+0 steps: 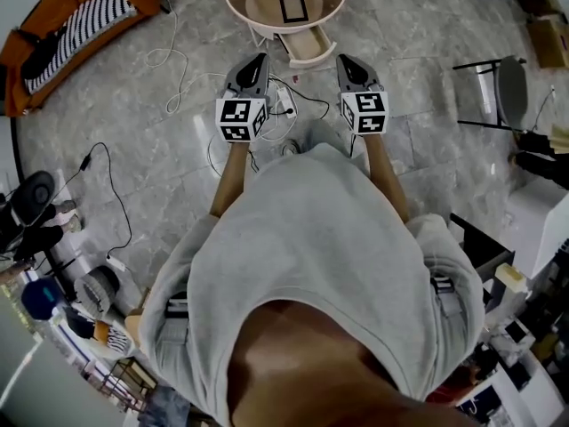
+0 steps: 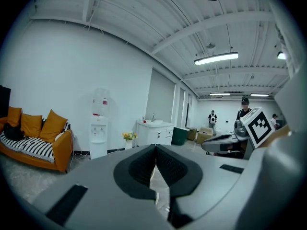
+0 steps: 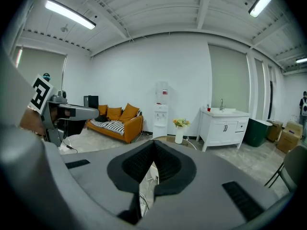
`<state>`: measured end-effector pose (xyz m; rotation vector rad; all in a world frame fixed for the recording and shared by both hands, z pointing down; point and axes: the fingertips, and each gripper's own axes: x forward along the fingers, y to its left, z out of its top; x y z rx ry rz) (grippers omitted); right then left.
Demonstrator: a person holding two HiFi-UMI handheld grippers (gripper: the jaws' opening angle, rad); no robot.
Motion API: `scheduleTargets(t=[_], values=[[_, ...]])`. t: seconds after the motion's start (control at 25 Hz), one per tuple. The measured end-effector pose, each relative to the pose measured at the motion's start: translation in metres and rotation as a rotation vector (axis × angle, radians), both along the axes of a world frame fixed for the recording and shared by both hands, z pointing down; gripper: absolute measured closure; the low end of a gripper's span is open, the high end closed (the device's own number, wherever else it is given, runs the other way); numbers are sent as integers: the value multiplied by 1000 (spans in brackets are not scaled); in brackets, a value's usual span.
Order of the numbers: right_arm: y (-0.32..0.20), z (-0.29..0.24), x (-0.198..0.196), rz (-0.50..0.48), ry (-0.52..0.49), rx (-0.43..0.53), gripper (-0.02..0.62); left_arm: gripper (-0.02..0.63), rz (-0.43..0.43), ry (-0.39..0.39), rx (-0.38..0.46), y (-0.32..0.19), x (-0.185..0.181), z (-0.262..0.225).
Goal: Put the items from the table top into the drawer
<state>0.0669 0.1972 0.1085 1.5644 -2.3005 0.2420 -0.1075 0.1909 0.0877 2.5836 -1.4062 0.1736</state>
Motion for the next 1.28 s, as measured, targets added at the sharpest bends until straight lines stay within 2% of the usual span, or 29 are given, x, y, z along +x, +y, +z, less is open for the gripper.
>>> scheduleTargets(t=[0.4,0.6,1.0,1.28], values=[[-38,35,7,-27,0,-82,572,591,-36,-3,-70,-40,3,29],[-72,54,23,-56,-13,-120,572,591,-68,-12,-93,-74,18,39],[-162,91,59,-155,-46,-201,572,591,-130,-50,-179,-151,64,70],[-197,140,59,-256,-49,-272,572,591,-173,-67,-259,-168,84,110]])
